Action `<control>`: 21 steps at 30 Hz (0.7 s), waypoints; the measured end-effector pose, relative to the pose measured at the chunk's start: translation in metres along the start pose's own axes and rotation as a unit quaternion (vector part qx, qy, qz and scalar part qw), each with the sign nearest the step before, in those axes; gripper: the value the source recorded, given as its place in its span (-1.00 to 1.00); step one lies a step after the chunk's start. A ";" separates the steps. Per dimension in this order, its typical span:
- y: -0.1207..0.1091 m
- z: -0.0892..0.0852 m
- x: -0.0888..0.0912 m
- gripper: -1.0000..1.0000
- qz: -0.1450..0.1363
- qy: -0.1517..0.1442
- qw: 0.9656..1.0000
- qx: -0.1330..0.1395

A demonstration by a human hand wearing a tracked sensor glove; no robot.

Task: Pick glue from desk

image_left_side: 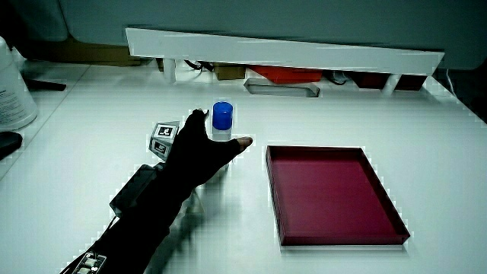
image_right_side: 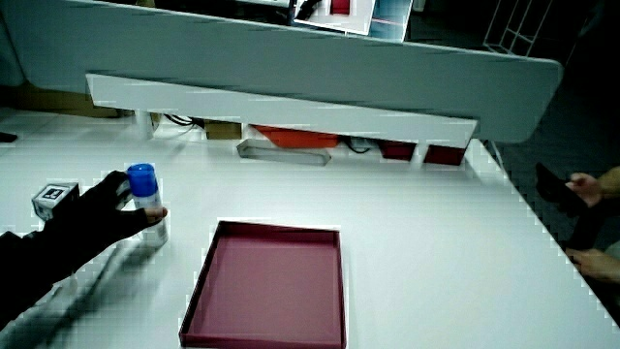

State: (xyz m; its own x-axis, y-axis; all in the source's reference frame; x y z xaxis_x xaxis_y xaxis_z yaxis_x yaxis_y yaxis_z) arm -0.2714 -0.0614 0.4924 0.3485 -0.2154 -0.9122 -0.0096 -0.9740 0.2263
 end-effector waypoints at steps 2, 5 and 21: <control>-0.001 0.000 0.001 0.13 -0.004 -0.001 1.000 0.012; -0.002 0.002 0.001 0.26 0.000 -0.004 0.999 0.034; -0.005 0.009 0.001 0.96 -0.009 0.006 0.997 0.078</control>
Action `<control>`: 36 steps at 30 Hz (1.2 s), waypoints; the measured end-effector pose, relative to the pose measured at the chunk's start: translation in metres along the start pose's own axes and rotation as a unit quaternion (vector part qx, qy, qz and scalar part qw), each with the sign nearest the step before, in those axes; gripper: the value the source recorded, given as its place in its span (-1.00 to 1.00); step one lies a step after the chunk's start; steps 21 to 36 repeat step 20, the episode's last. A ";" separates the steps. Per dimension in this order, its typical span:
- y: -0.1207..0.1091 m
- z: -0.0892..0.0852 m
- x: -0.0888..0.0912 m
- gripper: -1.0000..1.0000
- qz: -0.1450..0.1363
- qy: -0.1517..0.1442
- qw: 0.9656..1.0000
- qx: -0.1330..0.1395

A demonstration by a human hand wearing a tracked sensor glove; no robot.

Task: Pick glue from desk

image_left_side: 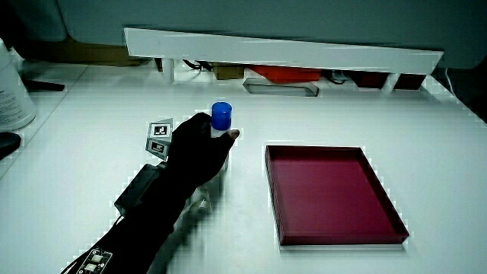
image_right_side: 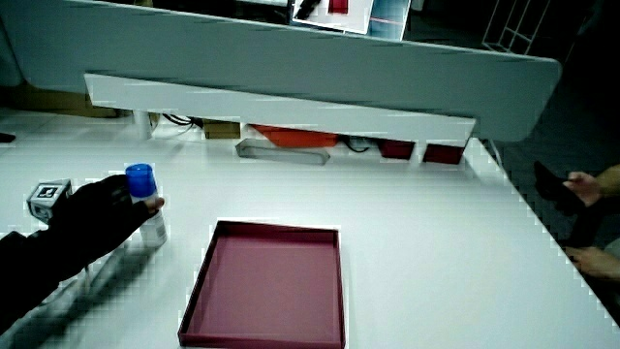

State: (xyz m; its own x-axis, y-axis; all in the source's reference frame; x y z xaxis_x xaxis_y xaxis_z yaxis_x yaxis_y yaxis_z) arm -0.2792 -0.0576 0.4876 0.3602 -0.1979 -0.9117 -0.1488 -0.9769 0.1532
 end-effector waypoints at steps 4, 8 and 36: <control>-0.001 0.003 0.003 1.00 -0.008 -0.005 1.000 0.000; -0.002 0.003 0.021 1.00 -0.028 -0.008 1.000 -0.007; -0.014 -0.033 0.081 1.00 -0.113 -0.116 0.983 -0.091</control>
